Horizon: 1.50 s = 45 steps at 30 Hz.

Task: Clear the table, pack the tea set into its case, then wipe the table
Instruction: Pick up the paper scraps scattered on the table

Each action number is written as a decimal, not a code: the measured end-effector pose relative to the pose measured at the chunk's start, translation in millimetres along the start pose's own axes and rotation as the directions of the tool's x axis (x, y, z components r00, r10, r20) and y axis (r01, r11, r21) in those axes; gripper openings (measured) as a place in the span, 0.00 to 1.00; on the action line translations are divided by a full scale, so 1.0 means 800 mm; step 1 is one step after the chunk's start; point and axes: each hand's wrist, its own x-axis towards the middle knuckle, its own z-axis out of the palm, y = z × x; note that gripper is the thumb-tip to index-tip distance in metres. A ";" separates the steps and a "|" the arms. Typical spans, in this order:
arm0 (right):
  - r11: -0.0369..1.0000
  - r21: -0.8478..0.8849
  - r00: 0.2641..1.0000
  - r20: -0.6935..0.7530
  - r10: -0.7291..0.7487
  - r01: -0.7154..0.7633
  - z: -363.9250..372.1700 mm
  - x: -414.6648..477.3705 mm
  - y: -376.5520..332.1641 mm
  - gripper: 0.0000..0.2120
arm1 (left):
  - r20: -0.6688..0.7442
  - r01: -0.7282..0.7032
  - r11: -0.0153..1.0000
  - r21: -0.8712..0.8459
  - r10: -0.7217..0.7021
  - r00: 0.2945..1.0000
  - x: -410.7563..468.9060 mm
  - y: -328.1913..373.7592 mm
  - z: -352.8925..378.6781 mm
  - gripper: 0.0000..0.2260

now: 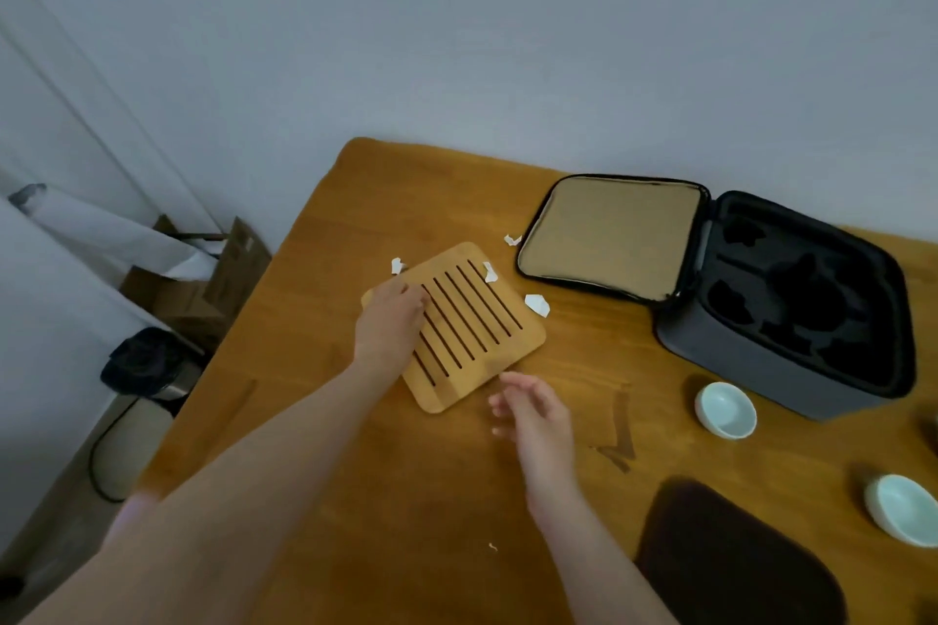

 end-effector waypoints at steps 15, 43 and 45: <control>0.144 -0.879 0.817 0.346 -0.461 0.454 0.072 0.121 -0.007 0.23 | -0.126 0.074 0.989 -0.130 -0.091 0.988 0.071 -0.043 0.006 0.07; 0.030 -0.813 0.511 0.337 -0.791 0.582 0.080 0.202 -0.009 0.10 | -0.095 0.232 0.955 -0.183 -0.252 0.963 0.085 -0.054 0.003 0.03; 0.090 -0.801 0.530 0.302 -0.793 0.591 0.076 0.189 0.000 0.09 | -0.088 0.235 0.946 -0.225 -0.260 0.962 0.085 -0.054 0.002 0.02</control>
